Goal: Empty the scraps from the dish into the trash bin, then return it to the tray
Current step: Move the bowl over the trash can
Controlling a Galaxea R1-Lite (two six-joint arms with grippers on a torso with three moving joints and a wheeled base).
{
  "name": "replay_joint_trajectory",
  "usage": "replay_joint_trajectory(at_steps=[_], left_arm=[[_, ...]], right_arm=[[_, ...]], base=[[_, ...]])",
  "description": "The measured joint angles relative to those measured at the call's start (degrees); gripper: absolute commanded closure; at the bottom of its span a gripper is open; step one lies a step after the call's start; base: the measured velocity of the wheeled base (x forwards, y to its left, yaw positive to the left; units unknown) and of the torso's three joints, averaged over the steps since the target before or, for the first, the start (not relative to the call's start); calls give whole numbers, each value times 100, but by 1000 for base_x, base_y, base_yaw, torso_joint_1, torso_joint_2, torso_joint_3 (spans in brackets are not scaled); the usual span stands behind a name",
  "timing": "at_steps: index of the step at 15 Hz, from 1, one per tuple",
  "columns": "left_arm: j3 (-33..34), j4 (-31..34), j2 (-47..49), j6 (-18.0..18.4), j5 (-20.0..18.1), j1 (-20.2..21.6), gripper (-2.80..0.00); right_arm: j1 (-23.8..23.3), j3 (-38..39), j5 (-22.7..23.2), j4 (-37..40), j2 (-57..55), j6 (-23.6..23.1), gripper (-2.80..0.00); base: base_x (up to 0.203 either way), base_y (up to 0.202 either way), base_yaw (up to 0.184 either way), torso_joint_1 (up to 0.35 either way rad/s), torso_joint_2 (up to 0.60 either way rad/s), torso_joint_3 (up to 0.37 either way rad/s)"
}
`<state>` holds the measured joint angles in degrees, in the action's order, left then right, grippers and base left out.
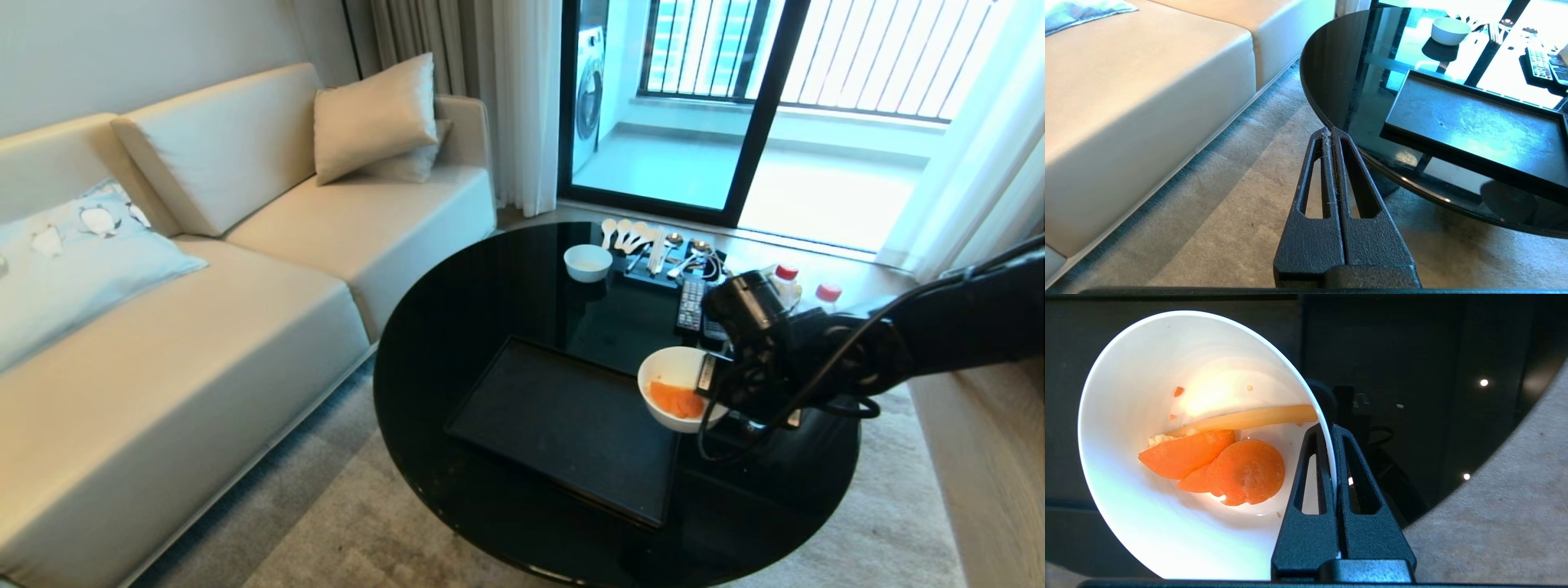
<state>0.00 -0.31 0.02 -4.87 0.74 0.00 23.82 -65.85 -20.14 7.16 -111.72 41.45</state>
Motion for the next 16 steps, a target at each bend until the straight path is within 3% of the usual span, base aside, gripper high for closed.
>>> replay_joint_trajectory(at_steps=[9, 16], left_arm=[[0, 0, 0, 4, 2, 0, 0], [0, 1, 0, 1, 0, 0, 0]], right_arm=[[-1065, 2645, 29, 235, 2771, 27, 0], [-1263, 3968, 60, 639, 4450, 50, 0]], base=[[0, 0, 0, 0, 0, 0], [0, 0, 0, 0, 0, 0]])
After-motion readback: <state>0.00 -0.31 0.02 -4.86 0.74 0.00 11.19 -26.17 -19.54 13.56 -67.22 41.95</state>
